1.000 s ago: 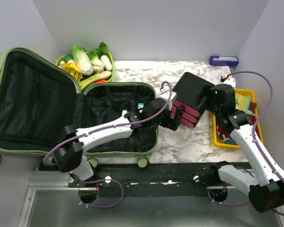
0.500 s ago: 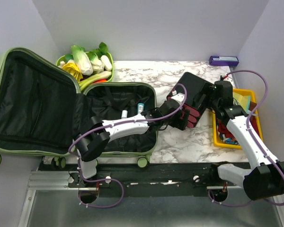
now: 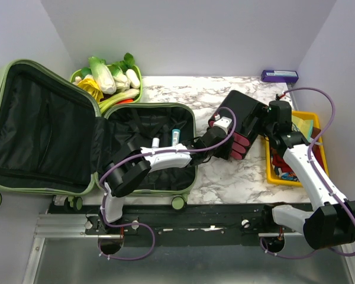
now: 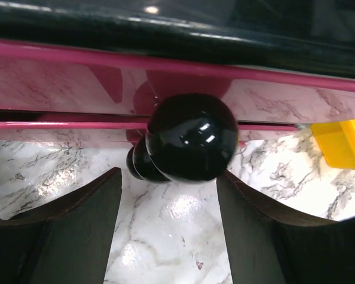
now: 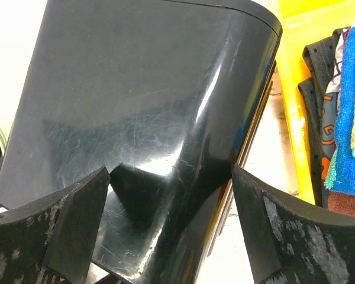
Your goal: Open, take out, and arrange the luggage
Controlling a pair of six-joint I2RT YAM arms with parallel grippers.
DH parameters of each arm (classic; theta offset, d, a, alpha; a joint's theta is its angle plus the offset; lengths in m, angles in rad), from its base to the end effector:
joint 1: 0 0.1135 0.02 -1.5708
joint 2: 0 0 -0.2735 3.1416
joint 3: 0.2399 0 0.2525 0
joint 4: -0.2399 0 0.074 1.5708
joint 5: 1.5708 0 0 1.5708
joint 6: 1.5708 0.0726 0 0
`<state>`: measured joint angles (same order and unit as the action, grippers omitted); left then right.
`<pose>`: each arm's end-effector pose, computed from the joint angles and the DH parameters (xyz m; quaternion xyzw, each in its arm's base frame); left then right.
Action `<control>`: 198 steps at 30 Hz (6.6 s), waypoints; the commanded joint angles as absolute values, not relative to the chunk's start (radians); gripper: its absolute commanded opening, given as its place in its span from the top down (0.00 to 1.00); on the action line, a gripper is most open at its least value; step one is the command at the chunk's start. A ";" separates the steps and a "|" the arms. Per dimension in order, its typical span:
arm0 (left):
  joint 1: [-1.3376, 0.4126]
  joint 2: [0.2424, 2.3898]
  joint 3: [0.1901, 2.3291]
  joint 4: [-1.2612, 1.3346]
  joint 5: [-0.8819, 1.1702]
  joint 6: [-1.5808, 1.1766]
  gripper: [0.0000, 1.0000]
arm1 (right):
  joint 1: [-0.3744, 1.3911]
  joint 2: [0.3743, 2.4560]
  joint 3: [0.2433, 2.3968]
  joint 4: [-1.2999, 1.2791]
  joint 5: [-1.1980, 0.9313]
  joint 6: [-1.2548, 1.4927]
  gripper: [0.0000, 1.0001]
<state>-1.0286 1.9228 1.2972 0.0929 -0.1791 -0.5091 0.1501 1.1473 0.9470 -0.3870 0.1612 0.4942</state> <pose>0.2554 -0.3989 0.2014 0.1792 0.8472 -0.2877 0.4091 0.2797 0.0305 0.2921 0.1879 0.8592 0.0817 0.4689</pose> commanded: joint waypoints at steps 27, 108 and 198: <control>-1.026 1.964 1.326 0.207 -0.150 -0.550 0.95 | 0.134 1.238 0.969 -0.365 0.182 0.434 0.09; -0.867 0.663 0.781 -0.865 -0.732 -1.180 0.01 | 0.923 2.042 1.640 -0.561 0.452 0.551 0.22; -0.773 1.035 0.948 -0.617 -0.557 -0.887 0.01 | 0.469 1.143 0.663 -0.255 0.074 -0.483 0.91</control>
